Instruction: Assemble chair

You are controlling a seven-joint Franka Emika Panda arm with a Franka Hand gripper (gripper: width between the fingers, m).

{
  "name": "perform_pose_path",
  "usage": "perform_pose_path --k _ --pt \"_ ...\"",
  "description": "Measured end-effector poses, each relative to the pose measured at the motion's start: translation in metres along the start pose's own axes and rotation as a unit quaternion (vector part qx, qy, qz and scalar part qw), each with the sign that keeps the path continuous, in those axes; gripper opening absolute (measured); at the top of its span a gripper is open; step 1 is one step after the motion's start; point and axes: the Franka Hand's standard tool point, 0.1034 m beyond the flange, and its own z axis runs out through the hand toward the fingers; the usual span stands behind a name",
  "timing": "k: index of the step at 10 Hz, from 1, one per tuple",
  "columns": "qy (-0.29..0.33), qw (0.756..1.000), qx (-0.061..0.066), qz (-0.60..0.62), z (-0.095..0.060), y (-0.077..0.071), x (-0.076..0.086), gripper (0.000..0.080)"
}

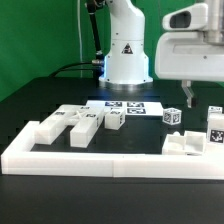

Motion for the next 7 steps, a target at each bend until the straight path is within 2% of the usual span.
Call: perform_pose_path --k 2,7 --pt "-0.006 1.000 -0.002 -0.006 -0.0067 0.0161 -0.0099 0.0646" --pt "-0.007 1.000 -0.004 -0.007 -0.0036 0.0156 -0.0103 0.0649"
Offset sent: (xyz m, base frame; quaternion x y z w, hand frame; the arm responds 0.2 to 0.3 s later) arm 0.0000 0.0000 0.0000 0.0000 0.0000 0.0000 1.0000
